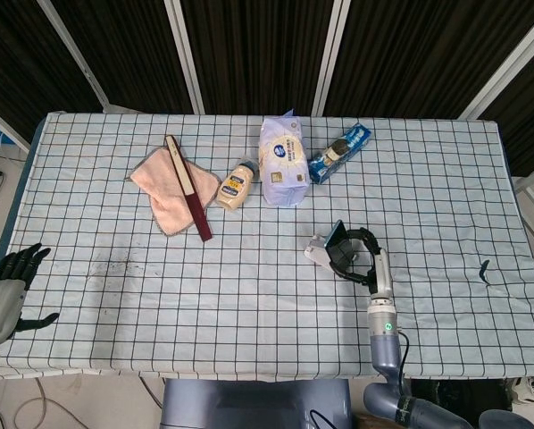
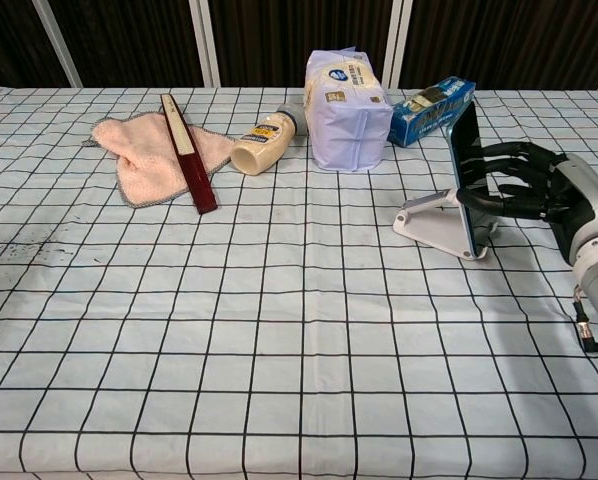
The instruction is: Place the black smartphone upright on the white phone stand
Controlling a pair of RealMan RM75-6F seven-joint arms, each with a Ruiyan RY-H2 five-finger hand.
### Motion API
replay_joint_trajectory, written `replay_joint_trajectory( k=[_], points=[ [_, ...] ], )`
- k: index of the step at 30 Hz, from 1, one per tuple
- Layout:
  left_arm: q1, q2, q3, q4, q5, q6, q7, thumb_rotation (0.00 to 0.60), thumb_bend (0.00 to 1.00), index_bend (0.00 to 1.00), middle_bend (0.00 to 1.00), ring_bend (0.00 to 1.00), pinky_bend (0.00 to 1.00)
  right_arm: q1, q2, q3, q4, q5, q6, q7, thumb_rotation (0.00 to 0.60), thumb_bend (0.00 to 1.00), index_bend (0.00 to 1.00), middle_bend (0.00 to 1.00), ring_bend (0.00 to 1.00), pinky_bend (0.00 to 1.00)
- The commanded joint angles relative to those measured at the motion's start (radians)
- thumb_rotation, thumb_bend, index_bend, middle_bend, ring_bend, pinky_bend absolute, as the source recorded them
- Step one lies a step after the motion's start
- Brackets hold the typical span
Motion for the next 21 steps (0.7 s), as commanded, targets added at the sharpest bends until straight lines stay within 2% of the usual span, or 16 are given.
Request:
replay_joint_trajectory(
  k=[1,4,8,15,21],
  points=[
    [0.000,0.000,0.000,0.000,0.000,0.000,0.000,0.600,0.00,0.00,0.00,0.00,0.00,0.002,0.007,-0.006,-0.007,-0.006,-0.002,-0.016,0.600,0.00,0.08,0.18,0.03,0.14],
    [0.000,0.000,0.000,0.000,-0.001,0.000,0.000,0.600,0.00,0.00,0.00,0.00,0.00,0.004,0.016,-0.010,-0.021,-0.009,-0.004,-0.033,0.600,0.00,0.01,0.10,0.01,0.14],
    [0.000,0.000,-0.001,-0.001,-0.001,0.001,0.001,0.600,0.00,0.00,0.00,0.00,0.00,0.003,0.032,-0.013,-0.047,-0.014,-0.004,-0.052,0.600,0.00,0.00,0.05,0.00,0.14],
    [0.002,-0.001,0.000,0.000,0.002,0.006,0.002,0.600,0.00,0.00,0.00,0.00,0.00,-0.015,0.081,-0.023,-0.107,-0.041,0.043,-0.108,0.600,0.00,0.00,0.03,0.00,0.14],
    [0.005,-0.004,0.001,0.005,0.015,0.020,0.003,0.600,0.00,0.00,0.00,0.00,0.00,-0.054,0.220,-0.008,-0.242,-0.046,0.092,-0.217,0.600,0.02,0.00,0.03,0.00,0.14]
  ],
)
